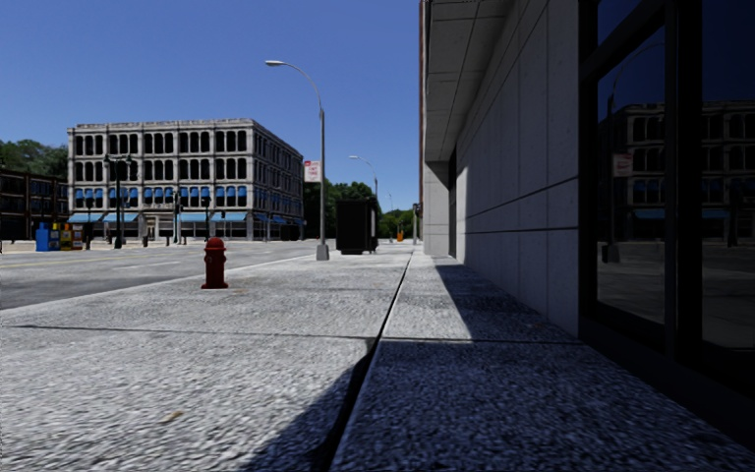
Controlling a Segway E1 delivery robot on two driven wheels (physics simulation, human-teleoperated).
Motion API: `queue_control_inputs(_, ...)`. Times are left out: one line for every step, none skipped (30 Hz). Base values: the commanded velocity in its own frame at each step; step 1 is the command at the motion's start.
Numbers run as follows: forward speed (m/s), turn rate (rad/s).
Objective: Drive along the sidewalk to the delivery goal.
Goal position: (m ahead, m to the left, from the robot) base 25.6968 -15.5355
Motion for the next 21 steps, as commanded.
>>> queue_control_inputs(2.00, -0.25)
queue_control_inputs(2.00, -0.25)
queue_control_inputs(2.00, -0.25)
queue_control_inputs(2.00, -0.25)
queue_control_inputs(2.00, -0.25)
queue_control_inputs(2.00, -0.25)
queue_control_inputs(2.00, -0.25)
queue_control_inputs(2.00, -0.25)
queue_control_inputs(1.99, -0.25)
queue_control_inputs(1.98, -0.25)
queue_control_inputs(1.98, -0.25)
queue_control_inputs(1.98, -0.25)
queue_control_inputs(1.98, -0.25)
queue_control_inputs(1.96, -0.25)
queue_control_inputs(1.92, -0.17)
queue_control_inputs(1.86, 0.00)
queue_control_inputs(1.84, 0.00)
queue_control_inputs(1.83, 0.00)
queue_control_inputs(1.83, 0.00)
queue_control_inputs(1.82, 0.00)
queue_control_inputs(1.82, 0.00)
